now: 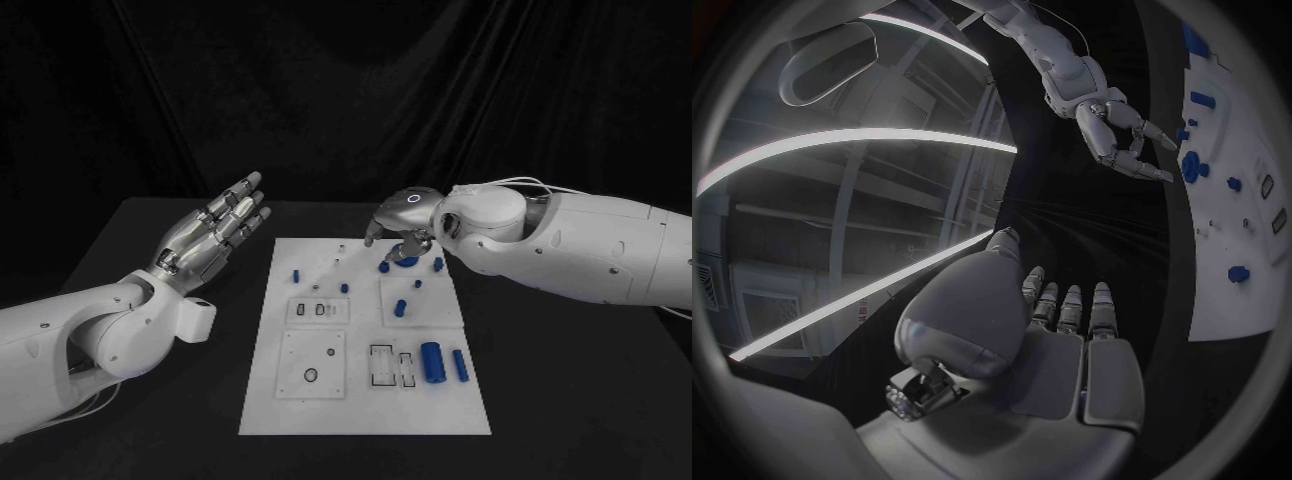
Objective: Assemble the parts on the task board
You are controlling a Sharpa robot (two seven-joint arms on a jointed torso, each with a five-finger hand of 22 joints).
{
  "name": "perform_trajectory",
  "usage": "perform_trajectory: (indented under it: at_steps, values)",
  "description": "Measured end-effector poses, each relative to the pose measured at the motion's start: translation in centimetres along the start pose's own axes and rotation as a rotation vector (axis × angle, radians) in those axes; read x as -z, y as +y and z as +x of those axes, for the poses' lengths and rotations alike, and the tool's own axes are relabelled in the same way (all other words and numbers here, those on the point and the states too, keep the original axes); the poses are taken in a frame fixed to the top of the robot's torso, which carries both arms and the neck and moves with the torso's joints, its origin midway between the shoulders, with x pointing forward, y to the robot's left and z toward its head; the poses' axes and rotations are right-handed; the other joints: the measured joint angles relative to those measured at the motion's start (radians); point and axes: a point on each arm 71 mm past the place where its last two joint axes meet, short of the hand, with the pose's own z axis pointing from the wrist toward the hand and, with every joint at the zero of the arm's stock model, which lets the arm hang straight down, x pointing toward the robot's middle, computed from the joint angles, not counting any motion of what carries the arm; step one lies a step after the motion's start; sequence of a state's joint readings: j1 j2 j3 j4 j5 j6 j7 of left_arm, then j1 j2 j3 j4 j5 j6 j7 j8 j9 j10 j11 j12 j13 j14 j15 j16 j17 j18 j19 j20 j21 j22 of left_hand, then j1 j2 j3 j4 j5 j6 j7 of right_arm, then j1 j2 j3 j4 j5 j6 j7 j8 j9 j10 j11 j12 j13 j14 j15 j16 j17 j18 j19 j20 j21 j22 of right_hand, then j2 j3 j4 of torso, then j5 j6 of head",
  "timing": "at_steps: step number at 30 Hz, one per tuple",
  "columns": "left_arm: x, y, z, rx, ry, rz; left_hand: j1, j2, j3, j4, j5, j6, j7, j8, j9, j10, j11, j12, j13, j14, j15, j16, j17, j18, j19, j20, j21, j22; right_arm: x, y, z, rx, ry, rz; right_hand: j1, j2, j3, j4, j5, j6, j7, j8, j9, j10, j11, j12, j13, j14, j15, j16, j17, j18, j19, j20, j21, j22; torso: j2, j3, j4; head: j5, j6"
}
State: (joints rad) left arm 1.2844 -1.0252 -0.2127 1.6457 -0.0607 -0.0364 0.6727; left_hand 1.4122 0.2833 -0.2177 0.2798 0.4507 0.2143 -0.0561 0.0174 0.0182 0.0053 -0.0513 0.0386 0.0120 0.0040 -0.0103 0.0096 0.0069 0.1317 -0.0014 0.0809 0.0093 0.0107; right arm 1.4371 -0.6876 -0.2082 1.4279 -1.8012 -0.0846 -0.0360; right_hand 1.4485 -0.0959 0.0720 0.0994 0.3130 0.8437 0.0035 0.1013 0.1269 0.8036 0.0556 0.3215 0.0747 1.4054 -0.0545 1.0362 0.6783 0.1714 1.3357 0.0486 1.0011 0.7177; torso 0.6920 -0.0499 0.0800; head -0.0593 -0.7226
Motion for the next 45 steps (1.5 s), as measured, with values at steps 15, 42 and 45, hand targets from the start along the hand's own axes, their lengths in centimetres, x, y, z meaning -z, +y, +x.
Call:
perform_trajectory:
  at_steps: [15,42,45]
  values:
    - [-0.2,0.1,0.4,0.018,0.027,0.001,0.015,-0.003,0.000,0.000,0.012,0.026,0.049,0.000,0.000,-0.007,0.011,0.000,0.000,0.000,0.000,0.000,0.000,0.000,-0.010,0.017,0.000,0.000,-0.7,0.4,2.4,-0.009,-0.005,0.003,-0.021,-0.021,0.000,0.000,0.060,0.012,0.006,-0.006,0.024,0.026,0.002,0.006,0.028,0.000,0.000,0.018,0.034,0.000,-0.035,0.003,0.045,0.061,0.004,-0.0003,0.0006,0.021,-0.021]
    - [-0.5,0.3,0.3,0.032,0.050,0.000,0.015,-0.003,0.000,0.000,0.035,0.041,0.065,0.008,0.000,-0.001,0.031,0.000,0.000,-0.010,0.011,0.000,0.000,0.001,-0.013,0.036,0.000,0.000,-1.4,-0.5,4.6,-0.015,0.020,0.034,-0.021,-0.021,0.064,-0.022,0.233,0.020,0.013,-0.005,0.055,0.026,0.002,0.025,0.059,-0.015,0.007,0.018,0.033,0.000,-0.068,0.010,0.045,0.082,0.006,-0.0015,0.0014,0.020,-0.012]
    - [-0.5,0.3,0.3,0.034,0.053,0.000,0.015,-0.003,0.000,0.000,0.035,0.041,0.065,0.008,0.000,-0.001,0.031,0.000,0.000,-0.010,0.011,0.000,0.000,0.001,-0.006,0.042,0.000,0.000,-1.5,-0.6,4.8,-0.017,0.022,0.035,-0.043,-0.043,0.108,-0.017,0.233,0.025,0.019,-0.005,0.062,0.031,0.007,0.036,0.067,-0.015,0.007,0.018,0.033,0.000,-0.068,0.010,0.045,0.085,0.006,-0.0015,0.0012,0.021,-0.012]
